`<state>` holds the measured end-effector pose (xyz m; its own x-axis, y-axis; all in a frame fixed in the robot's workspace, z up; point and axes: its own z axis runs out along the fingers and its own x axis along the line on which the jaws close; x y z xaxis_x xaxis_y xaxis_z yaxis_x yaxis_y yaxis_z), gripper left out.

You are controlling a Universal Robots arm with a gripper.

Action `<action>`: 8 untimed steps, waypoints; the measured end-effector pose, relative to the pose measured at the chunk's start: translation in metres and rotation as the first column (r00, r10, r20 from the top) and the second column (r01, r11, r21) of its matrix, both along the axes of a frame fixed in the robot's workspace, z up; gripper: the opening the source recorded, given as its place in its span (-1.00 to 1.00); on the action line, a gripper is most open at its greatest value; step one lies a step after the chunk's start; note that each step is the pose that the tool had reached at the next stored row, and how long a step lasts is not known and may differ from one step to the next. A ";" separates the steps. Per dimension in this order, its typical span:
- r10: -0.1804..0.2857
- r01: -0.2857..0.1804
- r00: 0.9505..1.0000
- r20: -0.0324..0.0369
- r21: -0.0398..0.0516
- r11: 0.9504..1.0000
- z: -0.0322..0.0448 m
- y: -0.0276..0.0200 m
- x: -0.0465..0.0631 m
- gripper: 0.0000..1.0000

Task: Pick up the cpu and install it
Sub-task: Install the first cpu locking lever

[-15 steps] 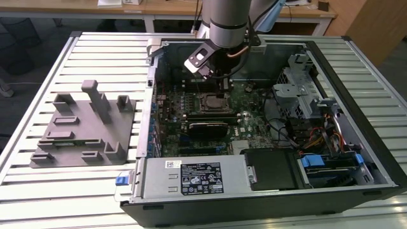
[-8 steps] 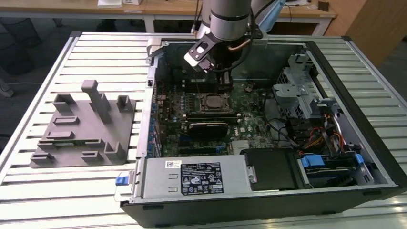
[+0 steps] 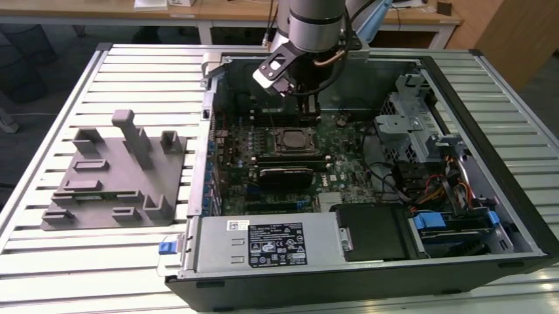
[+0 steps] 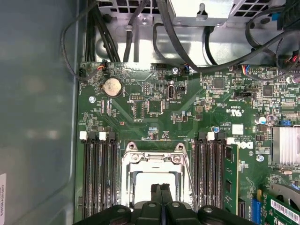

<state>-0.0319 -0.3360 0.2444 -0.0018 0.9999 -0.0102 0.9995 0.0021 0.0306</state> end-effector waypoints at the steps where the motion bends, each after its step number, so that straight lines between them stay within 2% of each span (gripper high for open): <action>1: 0.000 0.000 1.000 0.000 0.000 1.000 0.0000 0.0000 0.000 -0.79; 4: 0.021 -0.021 1.000 0.000 0.000 1.000 0.0000 -0.0001 0.000 -0.79; 8: 0.091 -0.091 0.996 0.000 0.000 0.996 0.0000 -0.0001 0.000 -0.79</action>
<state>-0.0320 -0.3361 0.2443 -0.0926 0.9957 -0.0102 0.9952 0.0929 0.0305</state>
